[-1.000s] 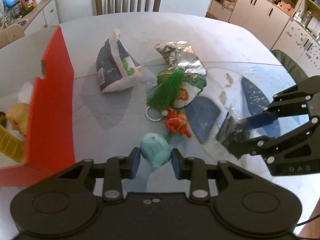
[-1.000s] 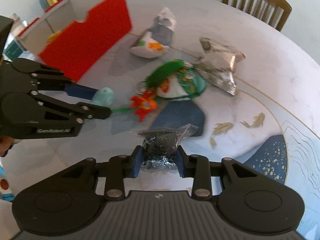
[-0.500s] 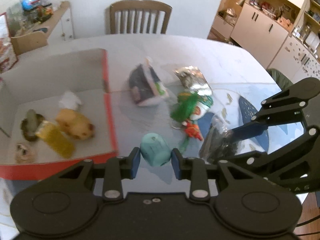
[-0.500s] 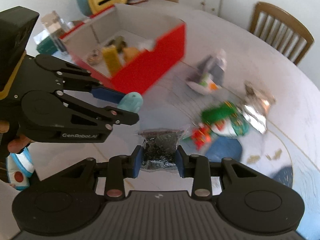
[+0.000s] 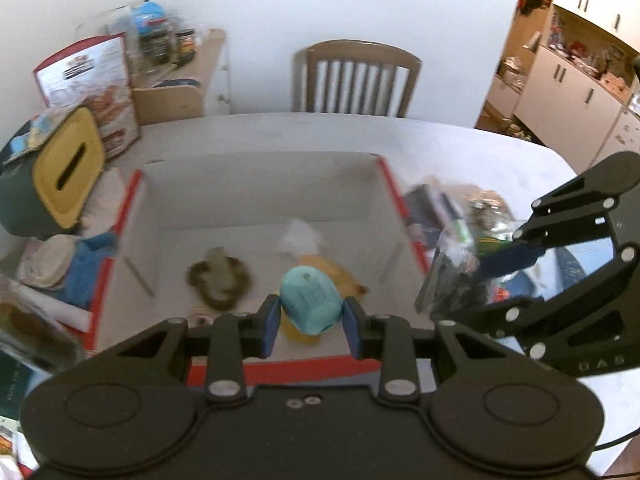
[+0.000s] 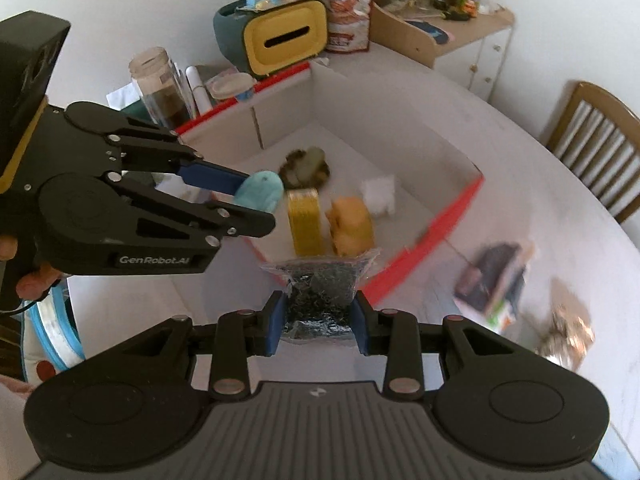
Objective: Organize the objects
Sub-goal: 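Carry the bead bag and teal plush into the red box and release both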
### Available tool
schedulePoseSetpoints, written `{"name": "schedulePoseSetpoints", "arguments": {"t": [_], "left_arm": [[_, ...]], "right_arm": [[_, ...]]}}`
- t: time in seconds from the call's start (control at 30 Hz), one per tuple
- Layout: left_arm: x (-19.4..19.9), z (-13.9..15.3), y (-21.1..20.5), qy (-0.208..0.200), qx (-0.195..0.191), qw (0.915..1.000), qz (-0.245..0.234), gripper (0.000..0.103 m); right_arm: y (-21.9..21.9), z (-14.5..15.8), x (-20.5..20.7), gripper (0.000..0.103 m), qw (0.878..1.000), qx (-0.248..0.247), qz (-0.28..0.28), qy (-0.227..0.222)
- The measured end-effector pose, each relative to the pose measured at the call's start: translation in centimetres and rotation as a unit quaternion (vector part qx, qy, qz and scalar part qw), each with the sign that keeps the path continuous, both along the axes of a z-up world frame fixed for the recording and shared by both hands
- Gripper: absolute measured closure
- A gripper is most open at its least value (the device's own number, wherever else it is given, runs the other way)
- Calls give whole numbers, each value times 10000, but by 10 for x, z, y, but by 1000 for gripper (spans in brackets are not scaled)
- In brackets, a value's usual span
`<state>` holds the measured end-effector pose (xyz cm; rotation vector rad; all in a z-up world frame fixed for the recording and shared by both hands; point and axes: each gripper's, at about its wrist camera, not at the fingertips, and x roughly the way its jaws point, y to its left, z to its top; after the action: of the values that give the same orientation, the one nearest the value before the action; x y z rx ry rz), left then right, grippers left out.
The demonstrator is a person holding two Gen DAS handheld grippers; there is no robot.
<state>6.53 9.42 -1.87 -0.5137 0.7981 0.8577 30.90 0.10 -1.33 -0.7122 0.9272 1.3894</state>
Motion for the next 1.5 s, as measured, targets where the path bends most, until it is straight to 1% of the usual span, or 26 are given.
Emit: {"name": "schedulePoseSetpoints", "arguments": {"t": [0.13,0.33,0.47,0.7,0.97,1.23,1.3,1.5], "left_arm": [[-18,-7,22,98,-47,9999,96,71],[-37,-21,50,243,-281,9992,152,71],[-40,-32,65,333,-433,9984,124,71],[-35,-44,83,532,-571,9969,6,71],[-22,-61,103,736,-809,9940,-65,71],[-13,-80,114,947,-1023,9902,-33,71],[-12,-84,115,1000,-1062,9893,-26,71],[-11,-91,119,1064,-1165,9875,-43,71]], "right_arm": [[34,-2,-7,69,9999,-4,50,-101],[81,-9,-14,69,9997,-31,145,-218],[109,-19,-11,69,9996,-98,82,-246],[151,-47,3,69,9988,-355,-22,-325],[182,-78,21,69,9983,-490,-31,-326],[205,-101,21,69,9967,-714,197,-324],[208,-107,19,69,9959,-786,244,-377],[211,-120,17,69,9947,-920,324,-318]]}}
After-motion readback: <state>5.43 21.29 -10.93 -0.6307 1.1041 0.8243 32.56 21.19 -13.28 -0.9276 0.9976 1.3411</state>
